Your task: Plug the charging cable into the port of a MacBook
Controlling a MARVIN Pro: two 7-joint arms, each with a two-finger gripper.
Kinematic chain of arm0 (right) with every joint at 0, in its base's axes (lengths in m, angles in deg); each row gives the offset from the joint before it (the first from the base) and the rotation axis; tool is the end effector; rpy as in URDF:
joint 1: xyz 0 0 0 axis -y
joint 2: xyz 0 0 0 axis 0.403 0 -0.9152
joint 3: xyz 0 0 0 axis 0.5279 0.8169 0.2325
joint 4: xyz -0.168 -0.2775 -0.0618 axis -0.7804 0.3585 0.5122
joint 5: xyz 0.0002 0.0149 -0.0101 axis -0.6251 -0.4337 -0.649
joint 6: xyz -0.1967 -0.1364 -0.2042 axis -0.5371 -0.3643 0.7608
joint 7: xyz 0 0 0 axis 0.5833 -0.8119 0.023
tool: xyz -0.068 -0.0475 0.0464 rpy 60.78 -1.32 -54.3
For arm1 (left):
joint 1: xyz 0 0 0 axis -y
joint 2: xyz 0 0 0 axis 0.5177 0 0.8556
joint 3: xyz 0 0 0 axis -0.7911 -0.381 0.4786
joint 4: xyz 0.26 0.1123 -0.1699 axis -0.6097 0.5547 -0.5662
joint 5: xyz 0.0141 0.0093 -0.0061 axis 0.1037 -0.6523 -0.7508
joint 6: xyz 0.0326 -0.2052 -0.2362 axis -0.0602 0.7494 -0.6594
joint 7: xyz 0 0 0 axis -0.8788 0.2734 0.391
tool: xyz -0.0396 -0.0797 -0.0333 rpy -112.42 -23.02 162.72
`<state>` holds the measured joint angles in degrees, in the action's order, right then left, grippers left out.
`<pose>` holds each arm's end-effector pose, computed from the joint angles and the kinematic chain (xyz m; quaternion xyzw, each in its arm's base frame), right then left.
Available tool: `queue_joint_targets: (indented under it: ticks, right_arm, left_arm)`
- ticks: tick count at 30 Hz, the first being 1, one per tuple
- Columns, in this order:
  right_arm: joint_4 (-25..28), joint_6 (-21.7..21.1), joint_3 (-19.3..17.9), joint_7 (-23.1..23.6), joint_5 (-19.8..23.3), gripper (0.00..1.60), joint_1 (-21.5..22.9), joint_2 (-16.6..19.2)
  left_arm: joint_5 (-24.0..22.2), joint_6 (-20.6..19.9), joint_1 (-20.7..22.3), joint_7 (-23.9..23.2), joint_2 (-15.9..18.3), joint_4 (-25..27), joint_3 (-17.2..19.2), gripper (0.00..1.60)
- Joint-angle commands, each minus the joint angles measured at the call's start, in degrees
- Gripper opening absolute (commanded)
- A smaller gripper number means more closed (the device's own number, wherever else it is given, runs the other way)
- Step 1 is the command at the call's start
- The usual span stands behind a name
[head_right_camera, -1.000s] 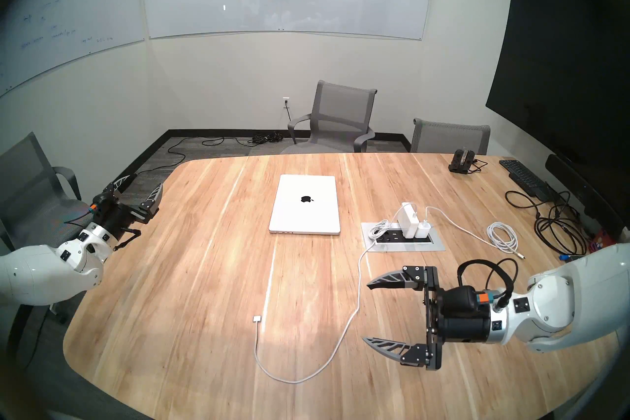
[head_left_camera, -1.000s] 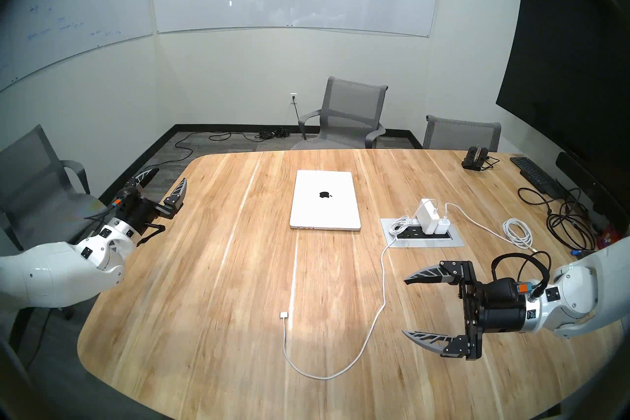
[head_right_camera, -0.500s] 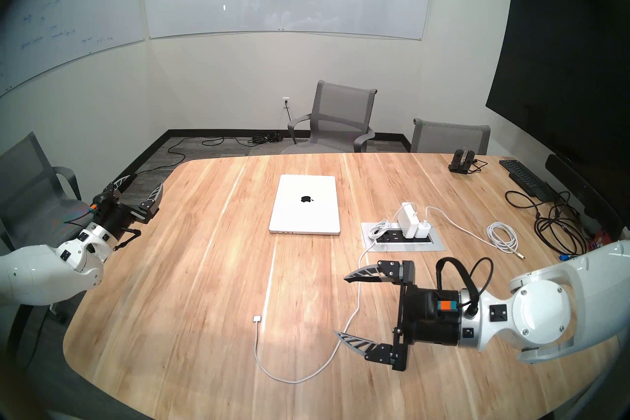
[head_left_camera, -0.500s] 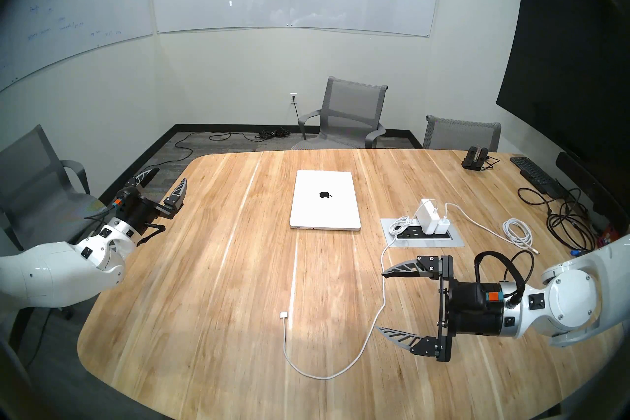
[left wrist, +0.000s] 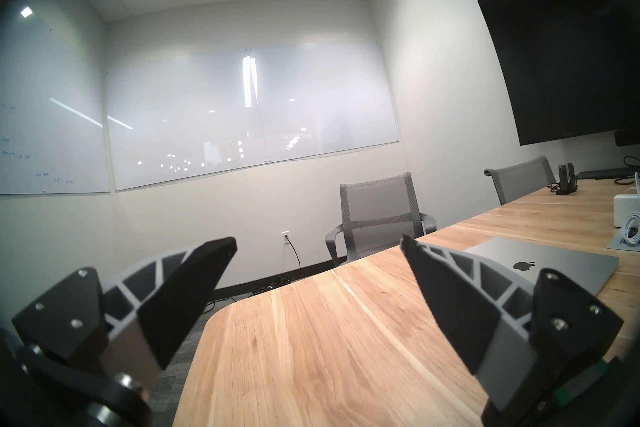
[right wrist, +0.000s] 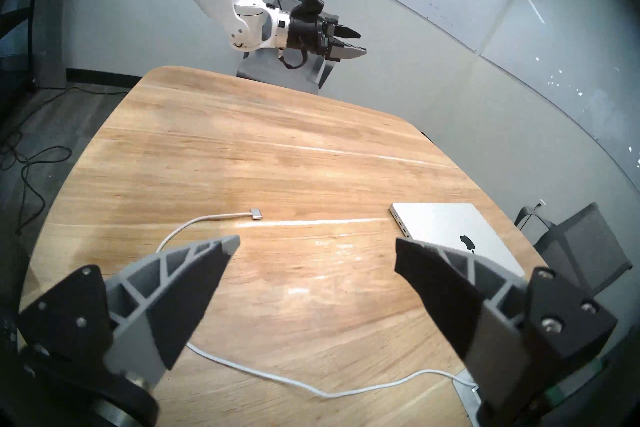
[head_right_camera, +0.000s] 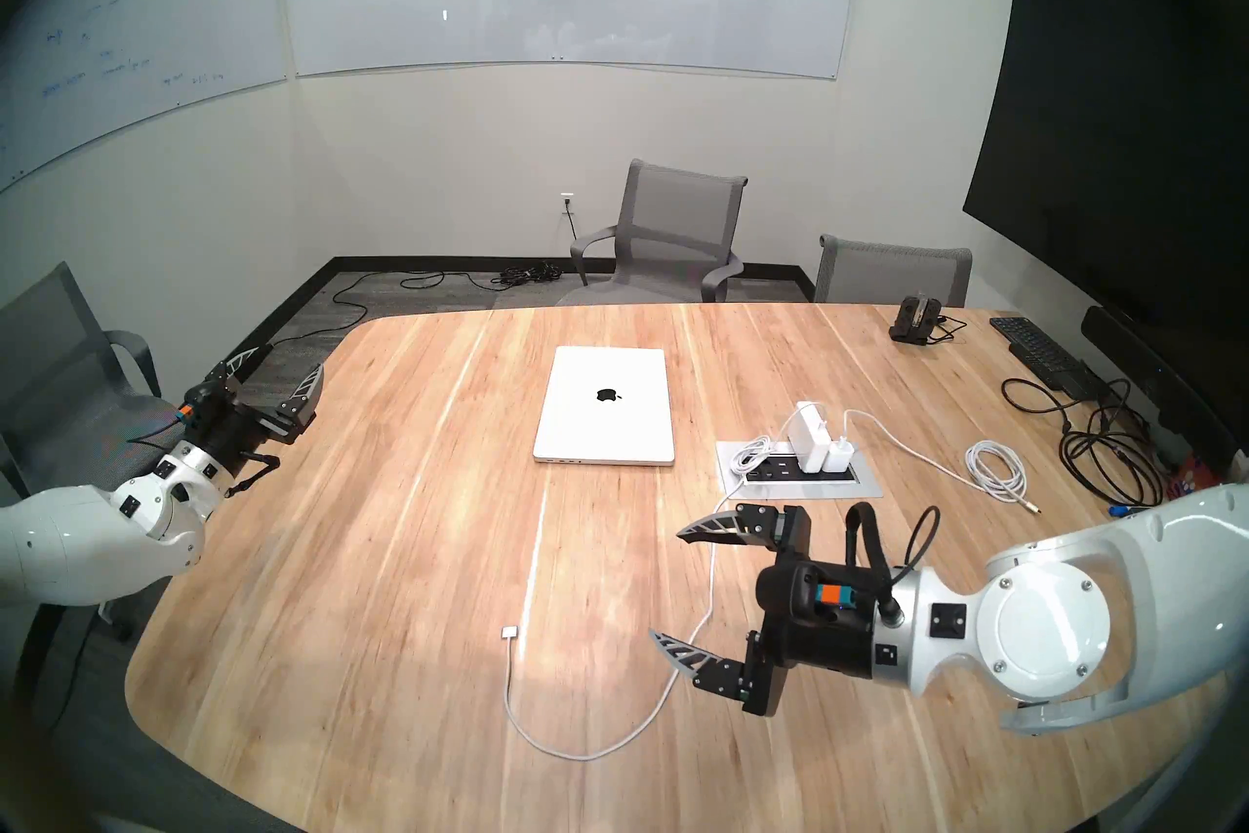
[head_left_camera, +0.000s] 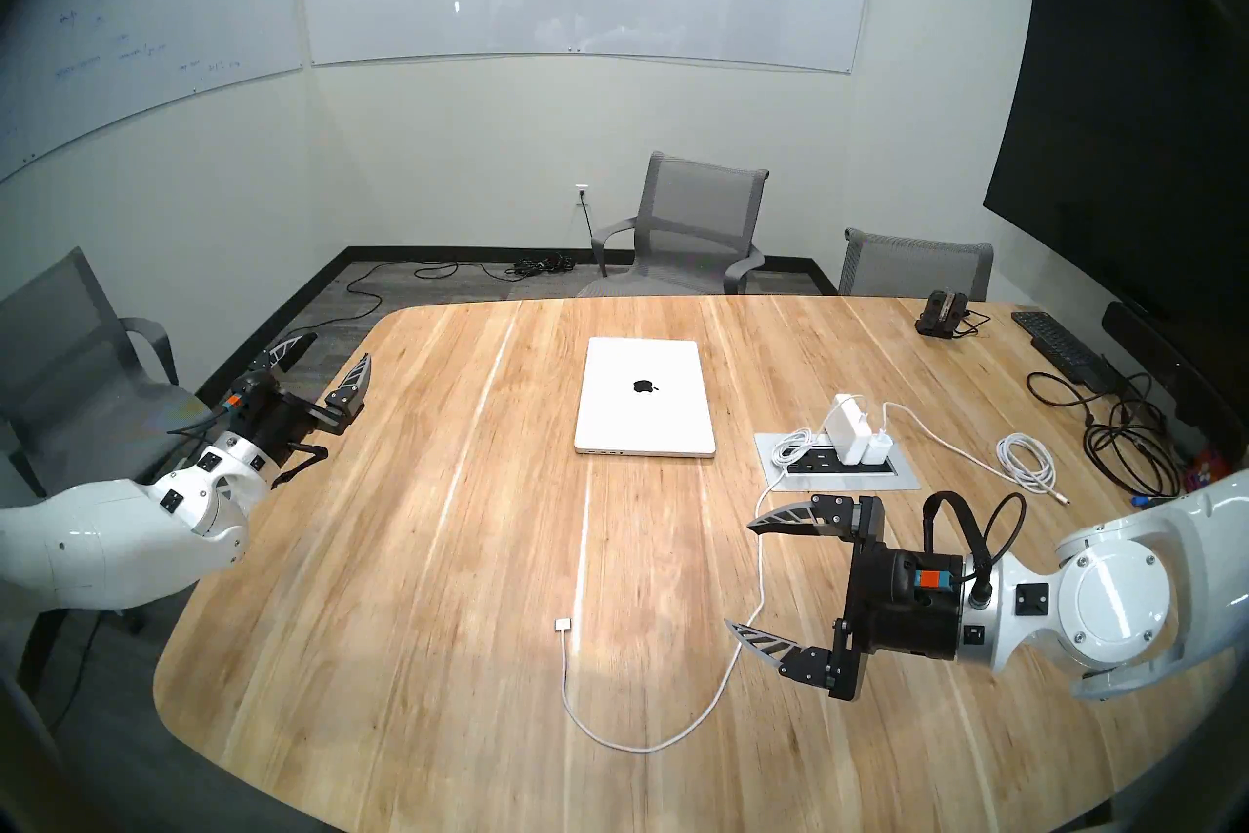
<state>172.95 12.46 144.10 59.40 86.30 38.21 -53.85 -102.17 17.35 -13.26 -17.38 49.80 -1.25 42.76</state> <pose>0.2336 -0.0434 -0.1697 -0.6255 -0.5576 -0.5244 0.1512 0.4205 0.2728 -0.2574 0.6072 -0.1463 0.7806 0.0228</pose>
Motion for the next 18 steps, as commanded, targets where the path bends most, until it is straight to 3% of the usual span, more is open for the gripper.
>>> queue_joint_targets:
  ticks: [1,13,18]
  right_arm:
    - [0.4,-0.5,-1.4,-0.1,0.7,1.6,-0.3,1.0]
    - [0.4,-1.2,-2.3,0.1,0.9,1.6,-0.9,1.4]
    - [0.4,-0.3,-6.4,3.8,0.3,1.6,-4.6,3.7]
  left_arm:
    - [-0.1,0.2,0.9,-0.1,0.0,0.1,0.8,1.6]
    - [-0.1,0.2,0.9,-0.1,0.0,0.1,0.8,1.6]
    - [-0.1,0.2,0.9,-0.1,0.0,0.1,0.7,1.6]
